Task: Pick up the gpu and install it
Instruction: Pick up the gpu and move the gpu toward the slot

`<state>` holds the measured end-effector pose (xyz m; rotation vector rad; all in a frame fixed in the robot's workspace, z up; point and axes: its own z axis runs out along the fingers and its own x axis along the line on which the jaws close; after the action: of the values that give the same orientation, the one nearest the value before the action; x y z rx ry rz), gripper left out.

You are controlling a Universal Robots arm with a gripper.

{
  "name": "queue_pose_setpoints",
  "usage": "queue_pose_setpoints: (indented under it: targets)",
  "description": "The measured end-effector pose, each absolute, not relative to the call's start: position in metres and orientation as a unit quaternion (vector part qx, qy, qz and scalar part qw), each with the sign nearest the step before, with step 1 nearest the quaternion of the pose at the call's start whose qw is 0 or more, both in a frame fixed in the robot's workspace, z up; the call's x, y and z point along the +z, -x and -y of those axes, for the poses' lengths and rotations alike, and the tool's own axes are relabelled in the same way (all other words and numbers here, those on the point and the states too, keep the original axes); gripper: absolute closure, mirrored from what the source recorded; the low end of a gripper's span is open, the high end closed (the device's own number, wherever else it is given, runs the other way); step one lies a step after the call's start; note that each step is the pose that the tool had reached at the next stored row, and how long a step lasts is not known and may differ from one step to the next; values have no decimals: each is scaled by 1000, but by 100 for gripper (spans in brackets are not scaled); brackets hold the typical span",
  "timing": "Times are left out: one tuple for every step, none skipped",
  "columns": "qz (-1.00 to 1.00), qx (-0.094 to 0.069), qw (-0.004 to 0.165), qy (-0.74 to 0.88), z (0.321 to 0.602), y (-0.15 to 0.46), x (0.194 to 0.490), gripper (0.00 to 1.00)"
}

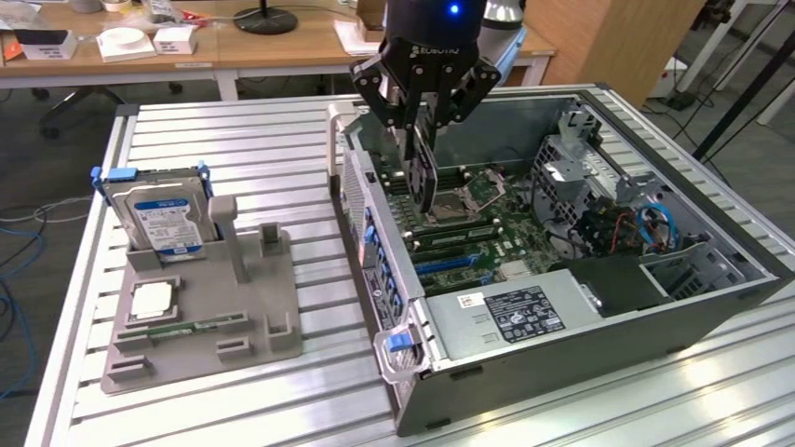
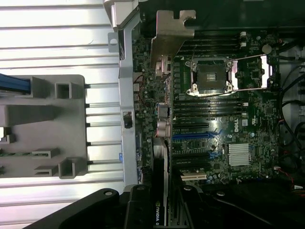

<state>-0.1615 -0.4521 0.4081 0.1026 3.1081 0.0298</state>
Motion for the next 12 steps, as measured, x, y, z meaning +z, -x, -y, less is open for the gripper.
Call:
queue_pose_setpoints:
  targets:
    - [-999, 10, 16, -33, 452, 162, 408, 74]
    - [-999, 10, 16, -33, 452, 162, 408, 74]
    - [-999, 10, 16, -33, 452, 162, 408, 74]
    - [-999, 10, 16, -33, 452, 162, 408, 74]
    - [-999, 10, 16, -33, 452, 162, 408, 74]
    - [-999, 10, 16, -33, 452, 162, 408, 74]
    - [-999, 10, 16, -33, 452, 162, 408, 74]
    - [-999, 10, 16, -33, 452, 162, 408, 74]
    - [-999, 10, 16, -33, 452, 161, 408, 74]
    - [-999, 10, 16, -33, 452, 160, 408, 74]
    - [-999, 10, 16, -33, 452, 159, 408, 74]
    - [-999, 10, 16, -33, 452, 157, 408, 74]
